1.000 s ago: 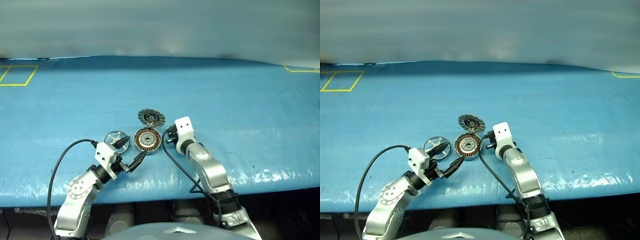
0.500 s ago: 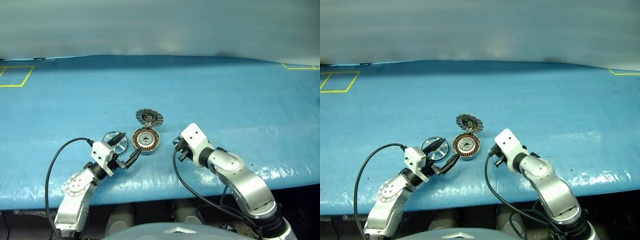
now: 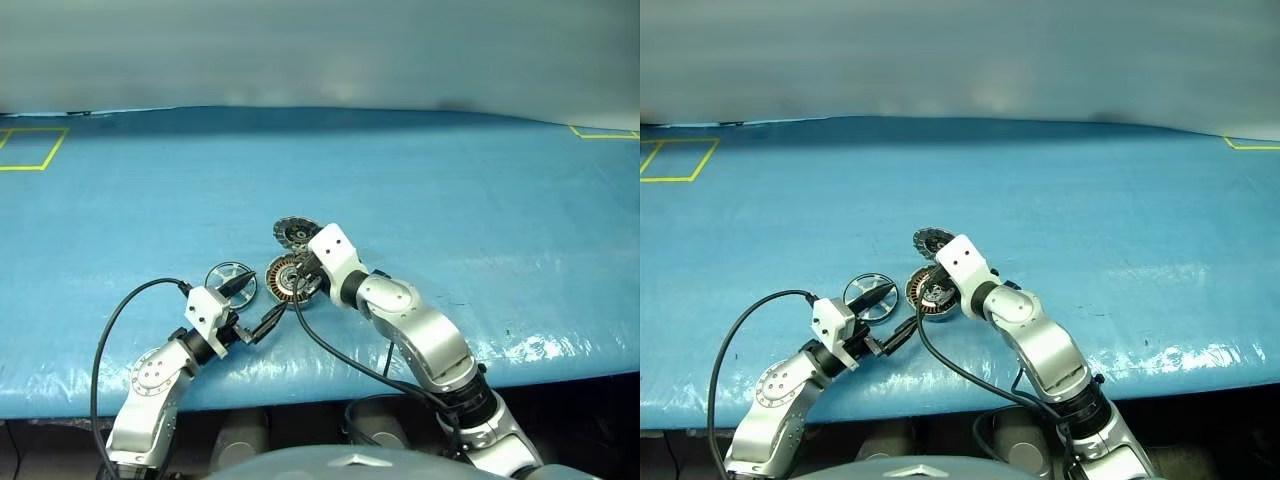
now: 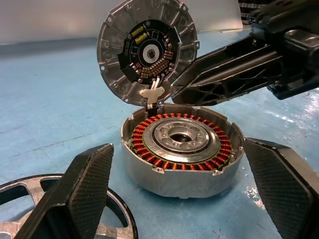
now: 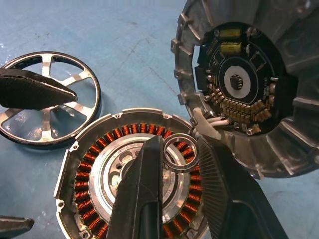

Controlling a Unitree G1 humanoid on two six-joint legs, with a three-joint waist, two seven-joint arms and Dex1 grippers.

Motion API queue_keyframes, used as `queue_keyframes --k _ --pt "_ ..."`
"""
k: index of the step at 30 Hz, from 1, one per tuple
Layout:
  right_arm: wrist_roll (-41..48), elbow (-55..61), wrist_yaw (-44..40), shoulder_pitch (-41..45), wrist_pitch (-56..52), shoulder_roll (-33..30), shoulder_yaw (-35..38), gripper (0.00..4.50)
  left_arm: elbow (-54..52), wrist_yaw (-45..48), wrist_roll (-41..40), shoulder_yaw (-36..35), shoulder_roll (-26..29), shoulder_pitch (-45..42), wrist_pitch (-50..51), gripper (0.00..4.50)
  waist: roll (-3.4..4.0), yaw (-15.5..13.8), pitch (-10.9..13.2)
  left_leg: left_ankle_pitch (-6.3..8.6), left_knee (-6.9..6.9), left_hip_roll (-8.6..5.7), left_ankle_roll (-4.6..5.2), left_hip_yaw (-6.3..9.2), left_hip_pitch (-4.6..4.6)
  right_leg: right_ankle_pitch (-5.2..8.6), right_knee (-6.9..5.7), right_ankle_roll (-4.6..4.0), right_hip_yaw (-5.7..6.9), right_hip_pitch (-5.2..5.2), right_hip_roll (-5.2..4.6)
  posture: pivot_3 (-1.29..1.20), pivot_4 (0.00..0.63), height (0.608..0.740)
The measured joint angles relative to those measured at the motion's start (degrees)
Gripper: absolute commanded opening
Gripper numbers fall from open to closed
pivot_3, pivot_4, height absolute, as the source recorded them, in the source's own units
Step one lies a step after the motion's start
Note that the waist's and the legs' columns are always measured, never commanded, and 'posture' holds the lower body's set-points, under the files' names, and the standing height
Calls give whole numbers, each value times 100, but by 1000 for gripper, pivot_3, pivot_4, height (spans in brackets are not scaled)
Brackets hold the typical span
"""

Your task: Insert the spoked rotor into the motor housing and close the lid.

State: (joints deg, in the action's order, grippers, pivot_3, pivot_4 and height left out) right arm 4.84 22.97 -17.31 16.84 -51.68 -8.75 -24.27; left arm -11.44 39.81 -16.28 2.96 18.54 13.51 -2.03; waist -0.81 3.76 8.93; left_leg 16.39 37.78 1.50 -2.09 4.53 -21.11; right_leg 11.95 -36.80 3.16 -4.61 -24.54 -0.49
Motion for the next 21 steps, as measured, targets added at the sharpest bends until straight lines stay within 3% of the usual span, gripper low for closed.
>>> queue_keyframes --k 21 --pt "3 -91 -7 -256 112 175 -188 672 4 29 17 46 21 3 7 4500 2 3 1 0 0 0 0 0 0 2 -1 -3 0 -1 0 0 150 740"
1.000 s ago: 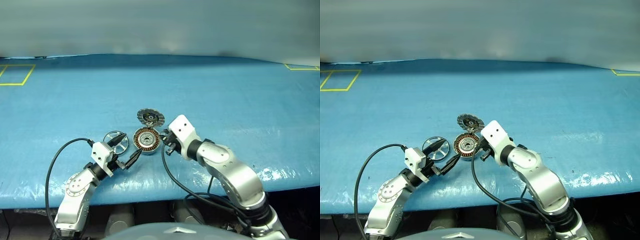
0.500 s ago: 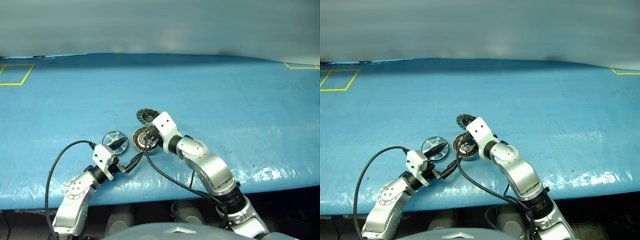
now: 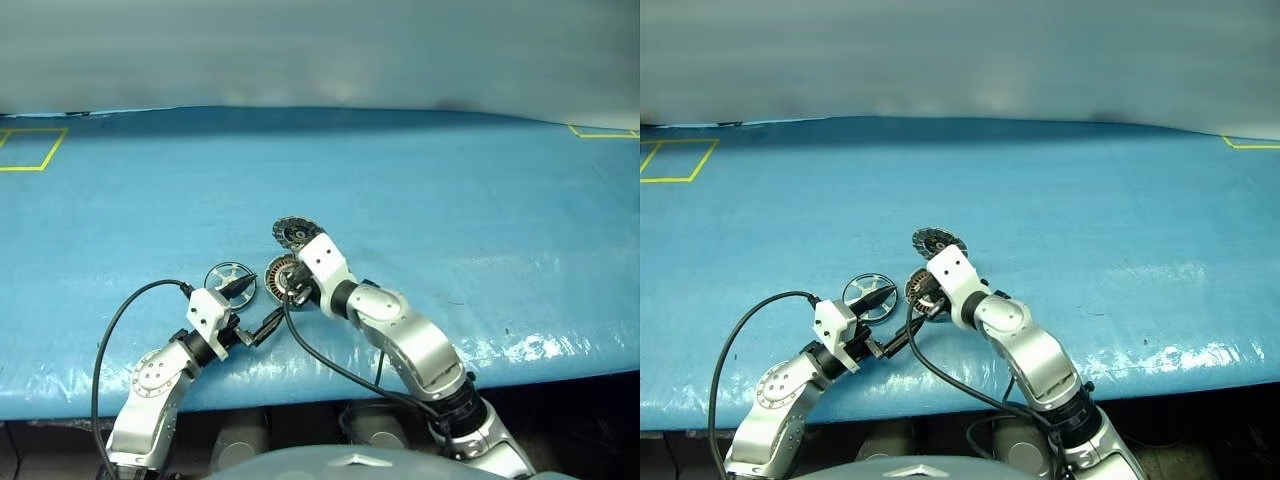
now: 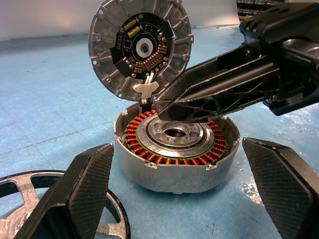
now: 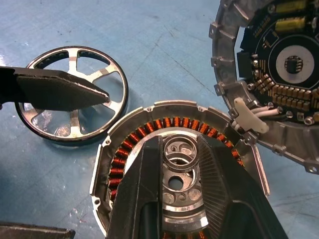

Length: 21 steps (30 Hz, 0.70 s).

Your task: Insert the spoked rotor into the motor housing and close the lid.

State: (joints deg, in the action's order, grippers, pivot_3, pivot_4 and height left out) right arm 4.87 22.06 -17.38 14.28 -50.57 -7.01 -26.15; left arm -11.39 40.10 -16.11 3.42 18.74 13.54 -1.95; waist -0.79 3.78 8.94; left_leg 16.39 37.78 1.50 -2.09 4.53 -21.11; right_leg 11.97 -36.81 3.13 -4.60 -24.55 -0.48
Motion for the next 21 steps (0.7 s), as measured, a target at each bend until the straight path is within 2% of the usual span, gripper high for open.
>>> queue_keyframes --k 21 --pt "5 -182 6 -152 131 120 21 672 10 -2 -4 97 42 -53 4 4500 1 3 0 0 0 0 0 -1 2 0 0 0 0 1 0 0 150 740"
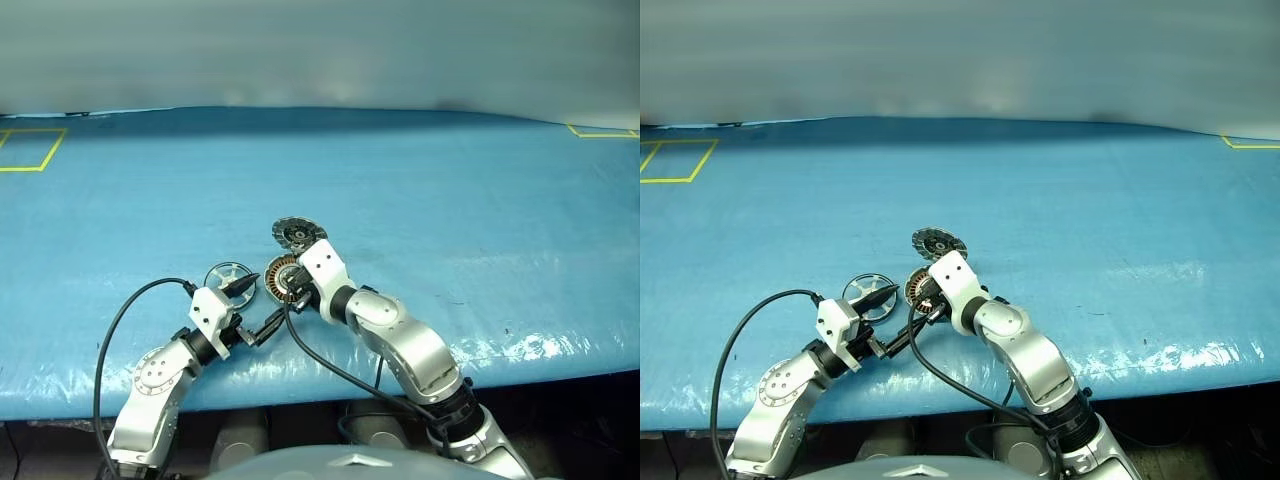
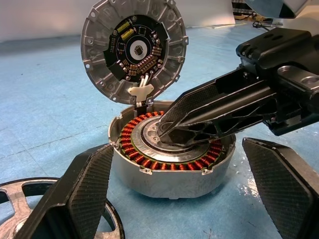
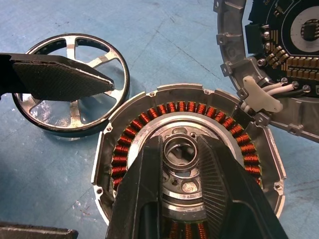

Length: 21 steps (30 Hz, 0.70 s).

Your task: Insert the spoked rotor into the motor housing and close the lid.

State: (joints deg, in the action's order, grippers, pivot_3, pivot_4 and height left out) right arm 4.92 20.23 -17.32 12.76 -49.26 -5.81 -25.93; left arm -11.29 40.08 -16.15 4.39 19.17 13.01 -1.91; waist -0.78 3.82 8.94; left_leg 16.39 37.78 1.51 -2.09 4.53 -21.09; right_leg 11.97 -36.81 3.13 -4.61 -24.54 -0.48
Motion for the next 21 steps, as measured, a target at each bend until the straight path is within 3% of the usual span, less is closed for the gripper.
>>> queue_keyframes --k 11,12,20,21 --pt "22 37 -21 -18 -6 -72 48 672 12 -5 -4 58 -4 -10 0 4500 0 -1 0 0 0 0 0 0 1 0 -1 0 0 1 0 0 150 740" --pt "27 48 -24 -27 -10 -74 56 1395 12 -5 -4 60 -4 -16 0 4500 0 -1 0 0 0 0 0 1 1 0 -1 0 0 1 0 0 150 740" --pt "129 41 6 -80 -20 -30 190 3874 39 -3 -18 56 -4 -25 3 4500 0 -21 0 0 4 -1 0 -1 -1 0 1 0 -1 2 -1 0 150 740" --pt "121 41 17 -80 -20 -29 216 3874 39 -4 -18 53 -2 -26 3 4500 0 -21 0 0 4 -2 0 -1 -1 0 1 0 -1 2 -2 0 150 740"
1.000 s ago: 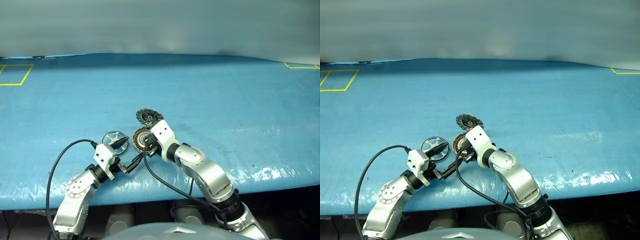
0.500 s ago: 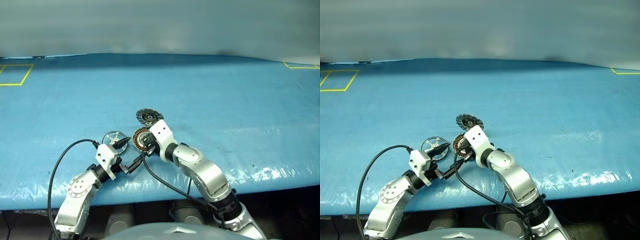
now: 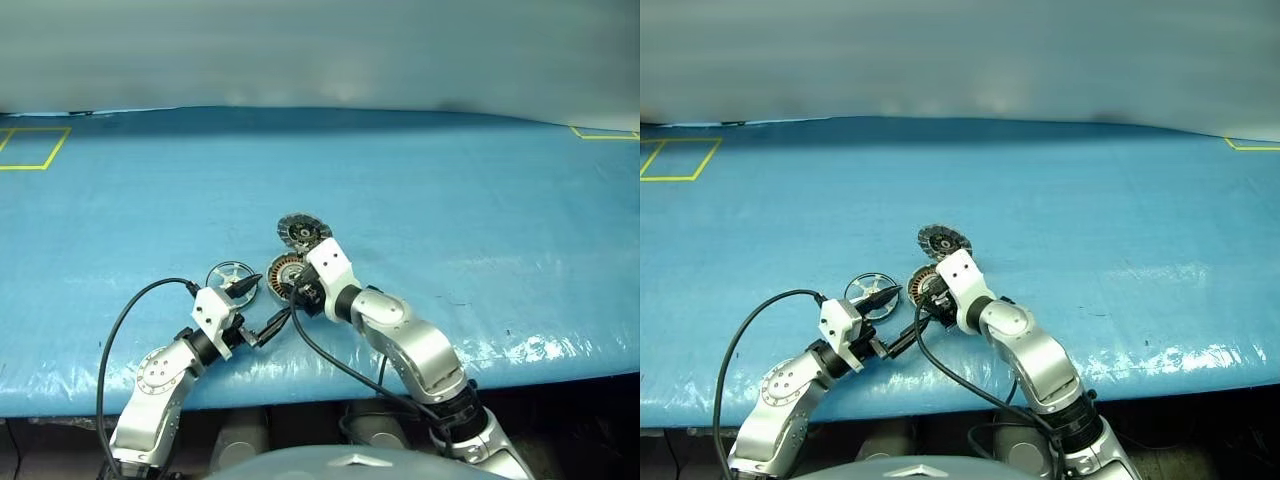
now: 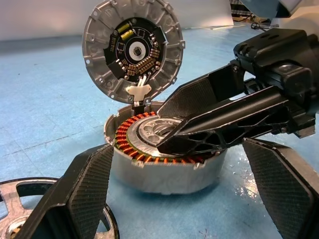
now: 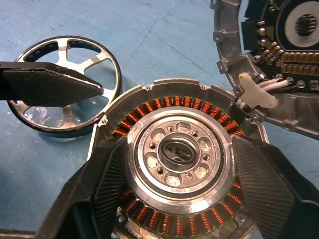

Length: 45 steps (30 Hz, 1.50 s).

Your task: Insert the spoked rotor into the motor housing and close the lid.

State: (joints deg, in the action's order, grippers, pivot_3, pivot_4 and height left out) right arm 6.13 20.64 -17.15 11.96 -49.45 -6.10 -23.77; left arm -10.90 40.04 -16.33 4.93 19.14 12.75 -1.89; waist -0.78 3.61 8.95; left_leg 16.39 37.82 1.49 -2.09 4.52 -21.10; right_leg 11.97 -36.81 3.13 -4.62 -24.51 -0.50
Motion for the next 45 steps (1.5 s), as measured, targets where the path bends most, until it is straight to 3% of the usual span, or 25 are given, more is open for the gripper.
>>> queue_keyframes --k 3,15,27,45 --pt "24 46 2 0 -46 36 60 3874 1 -4 -1 4 -7 -6 0 4500 1 4 1 0 -2 1 0 1 0 0 0 0 1 -2 1 0 150 740" --pt "365 1170 111 240 -1167 82 42 14 82 1 2 22 -8 -35 2 4500 6 19 4 0 -3 1 0 4 -3 1 -2 -1 3 -6 2 0 150 740" --pt "130 536 397 929 -1621 21 -231 14 86 -37 20 96 -61 -94 2 4500 7 22 4 0 -9 1 0 5 -4 -2 0 3 6 -8 1 0 150 740" --pt "124 520 444 734 -1768 -52 -254 14 232 -193 82 125 -122 -91 -29 4500 7 25 4 0 -9 1 0 6 -4 -1 0 3 7 -8 1 0 150 740"
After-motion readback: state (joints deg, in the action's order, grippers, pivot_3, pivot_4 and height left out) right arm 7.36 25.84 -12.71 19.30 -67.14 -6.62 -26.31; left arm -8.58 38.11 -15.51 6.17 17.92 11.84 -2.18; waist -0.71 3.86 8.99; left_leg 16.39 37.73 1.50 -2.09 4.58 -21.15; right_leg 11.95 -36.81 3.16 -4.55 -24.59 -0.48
